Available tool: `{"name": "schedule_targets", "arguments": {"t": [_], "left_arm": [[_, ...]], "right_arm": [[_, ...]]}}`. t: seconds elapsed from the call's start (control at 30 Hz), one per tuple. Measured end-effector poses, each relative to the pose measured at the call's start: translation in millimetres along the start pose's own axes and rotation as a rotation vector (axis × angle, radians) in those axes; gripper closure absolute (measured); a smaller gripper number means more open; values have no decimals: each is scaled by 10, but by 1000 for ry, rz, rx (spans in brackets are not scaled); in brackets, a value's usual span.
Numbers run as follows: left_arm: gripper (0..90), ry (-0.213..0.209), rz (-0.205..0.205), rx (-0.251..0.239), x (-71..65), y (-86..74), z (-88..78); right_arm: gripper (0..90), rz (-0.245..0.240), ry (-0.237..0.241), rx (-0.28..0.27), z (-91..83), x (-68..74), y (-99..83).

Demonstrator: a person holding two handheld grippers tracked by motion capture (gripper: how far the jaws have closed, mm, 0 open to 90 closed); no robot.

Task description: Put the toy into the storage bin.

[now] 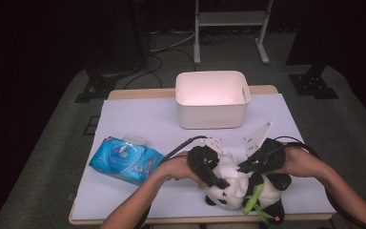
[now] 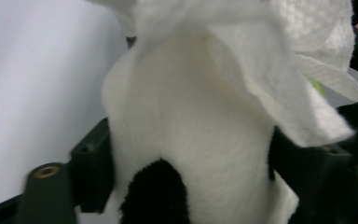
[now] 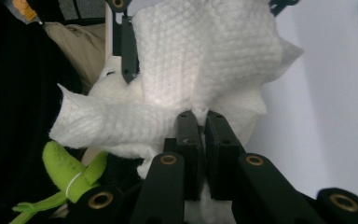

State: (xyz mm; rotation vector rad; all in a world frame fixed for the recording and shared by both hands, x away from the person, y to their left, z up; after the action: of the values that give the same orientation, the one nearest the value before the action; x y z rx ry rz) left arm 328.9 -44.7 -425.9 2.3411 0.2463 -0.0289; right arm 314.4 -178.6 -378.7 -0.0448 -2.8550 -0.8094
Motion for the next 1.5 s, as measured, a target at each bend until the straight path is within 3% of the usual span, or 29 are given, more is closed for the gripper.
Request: {"name": "schedule_targets", "arguments": {"t": [0.1, 0.33, 0.4, 0.63, 0.8, 0.9, 1.13, 1.2, 1.23, 1.27, 1.33, 1.5], "left_arm": [[282, 24, 22, 1, 41, 18, -43], [288, 187, 118, -8, 269, 92, -339], [281, 209, 120, -6, 321, 84, -381], [258, 208, 121, -35, 302, -80, -353], [244, 216, 90, -56, 271, -147, -361], [225, 209, 72, -78, 266, -158, -353], [159, 196, 65, -63, 239, -161, -363], [129, 164, 24, -79, 236, -148, -395], [131, 170, 0, -87, 247, -142, -423], [150, 185, 3, -72, 270, -158, -448], [151, 175, -8, -56, 270, -196, -454], [210, 155, 2, -58, 238, -224, -439]], "right_arm": [[842, -4, -5, 5, -16, -41, 26], [842, -22, -42, -13, -125, -246, 233], [842, -25, -56, -15, -133, -324, 309], [843, -5, -14, 3, -53, -367, 298], [843, 12, -45, 32, -205, -332, 200], [844, 47, -40, 13, -242, -324, 99], [849, 54, -29, -20, -174, -242, 10], [849, 55, -26, -25, -163, -214, -11], [849, 55, -22, -25, -160, -202, -19], [849, 54, -22, -28, -158, -188, -27], [849, 57, -30, -38, -160, -174, -38], [848, 43, -26, -30, -133, -148, -4]]}}
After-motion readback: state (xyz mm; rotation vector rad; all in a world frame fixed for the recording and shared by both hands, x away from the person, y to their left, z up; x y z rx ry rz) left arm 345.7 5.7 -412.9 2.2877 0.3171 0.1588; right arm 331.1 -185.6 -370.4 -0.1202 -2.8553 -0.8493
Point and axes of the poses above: each handheld gripper's, and its own axes: z roughly forward along the jaws, y roughly out of its top, x roughly to its left, the point moved 6 cm from there along z, roughly forward along the jaws, and after that the axes turned 13 degrees about y, right-handed, at the moved point
